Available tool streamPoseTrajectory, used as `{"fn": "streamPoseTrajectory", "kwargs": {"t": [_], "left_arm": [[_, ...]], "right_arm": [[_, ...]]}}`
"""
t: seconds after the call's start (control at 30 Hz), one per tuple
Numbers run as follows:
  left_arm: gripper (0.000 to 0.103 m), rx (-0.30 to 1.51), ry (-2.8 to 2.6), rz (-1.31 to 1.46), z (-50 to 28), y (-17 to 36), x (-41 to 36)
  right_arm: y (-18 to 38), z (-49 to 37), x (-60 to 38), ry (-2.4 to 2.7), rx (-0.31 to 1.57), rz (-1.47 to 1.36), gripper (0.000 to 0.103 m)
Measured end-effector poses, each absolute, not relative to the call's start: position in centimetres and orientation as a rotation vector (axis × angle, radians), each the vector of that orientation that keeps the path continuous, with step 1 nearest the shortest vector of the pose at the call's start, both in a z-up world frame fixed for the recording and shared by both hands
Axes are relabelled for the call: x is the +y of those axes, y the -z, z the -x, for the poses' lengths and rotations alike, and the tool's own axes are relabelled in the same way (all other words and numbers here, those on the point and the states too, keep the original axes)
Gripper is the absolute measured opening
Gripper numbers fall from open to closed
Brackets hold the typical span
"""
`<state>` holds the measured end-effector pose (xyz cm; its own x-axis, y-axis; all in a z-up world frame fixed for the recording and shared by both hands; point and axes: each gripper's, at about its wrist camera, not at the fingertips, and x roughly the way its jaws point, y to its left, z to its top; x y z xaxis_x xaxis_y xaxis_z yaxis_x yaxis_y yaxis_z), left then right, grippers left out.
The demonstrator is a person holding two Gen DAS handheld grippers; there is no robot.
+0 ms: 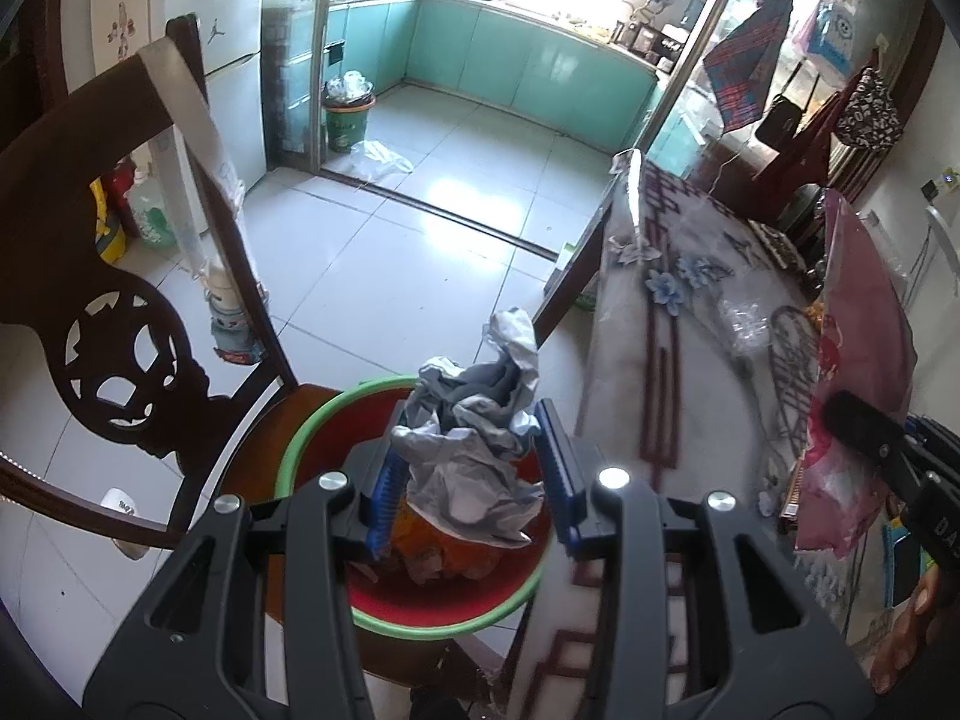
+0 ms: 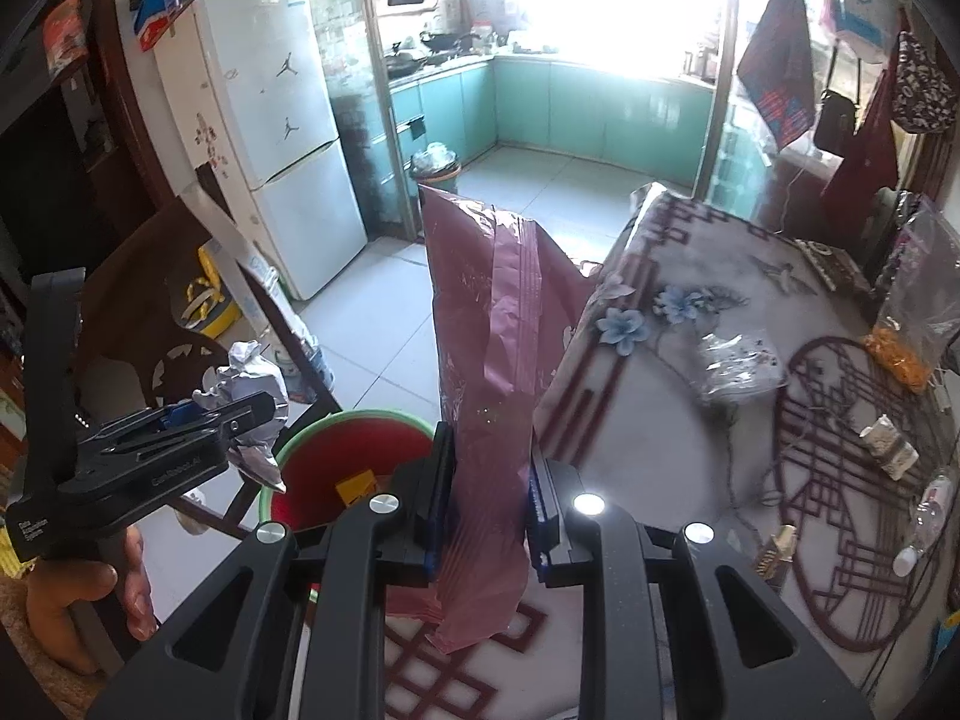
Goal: Collect trash
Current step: 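Carry the crumpled paper and pink bag toward the red bucket with both tools, then open both tools over the red bucket to drop the paper and bag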
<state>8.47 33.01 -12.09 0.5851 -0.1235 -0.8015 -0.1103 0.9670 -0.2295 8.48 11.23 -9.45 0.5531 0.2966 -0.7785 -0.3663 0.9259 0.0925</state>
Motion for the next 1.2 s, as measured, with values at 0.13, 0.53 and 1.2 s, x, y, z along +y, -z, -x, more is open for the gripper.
{"fn": "streamPoseTrajectory", "kwargs": {"t": [0.13, 0.53, 1.2], "left_arm": [[0.038, 0.975, -0.018, 0.275, -8.7, 13.1, 33.9], [0.04, 1.052, -0.038, 0.296, -9.9, 15.7, 35.0], [0.073, 1.08, -0.092, 0.373, -9.9, 16.9, 36.9]], "right_arm": [[10.7, -9.1, 12.4, -0.417, 0.942, 0.09, 0.023], [13.6, -10.7, 14.8, -0.51, 1.065, 0.055, 0.024], [15.4, -11.1, 16.3, -0.578, 1.158, 0.009, 0.056]]}}
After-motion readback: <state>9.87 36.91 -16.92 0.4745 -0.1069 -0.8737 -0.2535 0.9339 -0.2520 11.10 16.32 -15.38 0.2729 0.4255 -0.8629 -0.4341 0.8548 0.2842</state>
